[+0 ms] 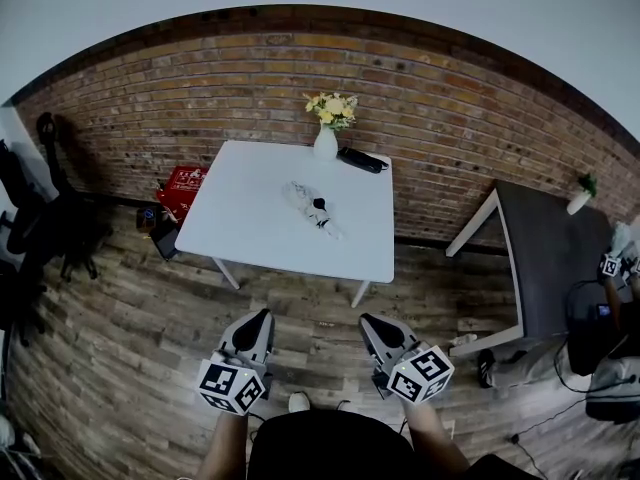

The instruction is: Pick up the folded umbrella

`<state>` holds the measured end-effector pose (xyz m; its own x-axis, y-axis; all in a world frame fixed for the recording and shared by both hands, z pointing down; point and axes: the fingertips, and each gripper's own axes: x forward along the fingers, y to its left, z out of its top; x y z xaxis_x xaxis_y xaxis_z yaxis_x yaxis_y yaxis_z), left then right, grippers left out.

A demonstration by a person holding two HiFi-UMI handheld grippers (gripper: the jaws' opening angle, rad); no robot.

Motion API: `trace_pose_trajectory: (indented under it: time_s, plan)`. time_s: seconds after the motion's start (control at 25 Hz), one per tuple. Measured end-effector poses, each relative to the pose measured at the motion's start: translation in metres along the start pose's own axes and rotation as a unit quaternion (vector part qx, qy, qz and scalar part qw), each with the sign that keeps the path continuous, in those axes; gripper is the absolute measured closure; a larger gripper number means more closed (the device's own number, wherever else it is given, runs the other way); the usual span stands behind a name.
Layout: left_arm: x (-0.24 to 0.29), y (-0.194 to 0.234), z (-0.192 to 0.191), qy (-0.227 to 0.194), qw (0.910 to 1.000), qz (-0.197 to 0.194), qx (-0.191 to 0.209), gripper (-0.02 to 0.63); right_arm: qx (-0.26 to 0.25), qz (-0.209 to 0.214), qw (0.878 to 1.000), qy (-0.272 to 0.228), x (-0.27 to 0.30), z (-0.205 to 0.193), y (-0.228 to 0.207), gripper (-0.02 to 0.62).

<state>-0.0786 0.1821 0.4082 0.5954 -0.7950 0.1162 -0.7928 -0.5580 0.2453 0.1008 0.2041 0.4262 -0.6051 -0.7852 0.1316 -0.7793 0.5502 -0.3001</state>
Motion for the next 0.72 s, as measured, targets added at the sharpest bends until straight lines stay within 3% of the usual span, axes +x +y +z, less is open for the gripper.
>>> trace_pose_trajectory:
  time_s: [0.48,0.72]
  plan:
    - [-0.001,0.025,0.002,-0.001,0.9997,-0.024,-0.007,0.592,0.044,-0.001,0.999,-0.014,0.02,0.0,0.012,0.571]
    - [-0.012,0.049,0.0,0.005,0.9997,-0.023,-0.011,0.592,0.027,0.004,1.0,-0.002,0.038,-0.01,0.032,0.571]
